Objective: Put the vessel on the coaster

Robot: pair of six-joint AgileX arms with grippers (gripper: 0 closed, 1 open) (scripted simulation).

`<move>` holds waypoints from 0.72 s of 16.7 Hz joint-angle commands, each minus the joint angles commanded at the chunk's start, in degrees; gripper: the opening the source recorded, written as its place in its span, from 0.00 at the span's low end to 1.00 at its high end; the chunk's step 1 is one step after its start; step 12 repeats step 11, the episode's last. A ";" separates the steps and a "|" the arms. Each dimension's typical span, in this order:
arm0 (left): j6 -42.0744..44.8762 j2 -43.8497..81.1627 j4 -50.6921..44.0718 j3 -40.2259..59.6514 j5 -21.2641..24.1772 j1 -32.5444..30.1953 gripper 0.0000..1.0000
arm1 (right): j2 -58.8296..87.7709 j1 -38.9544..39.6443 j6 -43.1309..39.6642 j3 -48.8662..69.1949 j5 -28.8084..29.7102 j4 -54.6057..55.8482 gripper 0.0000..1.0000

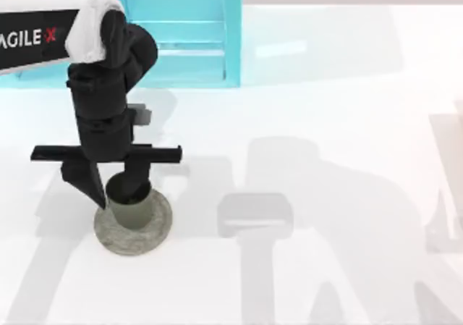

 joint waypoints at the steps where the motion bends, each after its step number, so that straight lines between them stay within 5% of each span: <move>1: 0.00 0.00 0.00 0.00 0.00 0.00 0.68 | 0.00 0.00 0.00 0.00 0.00 0.00 1.00; 5: 0.00 0.00 0.00 0.00 0.00 0.00 0.98 | 0.00 0.00 0.00 0.00 0.00 0.00 1.00; 12: 0.00 0.00 0.00 0.00 0.00 0.00 1.00 | 0.00 0.00 0.00 0.00 0.00 0.00 1.00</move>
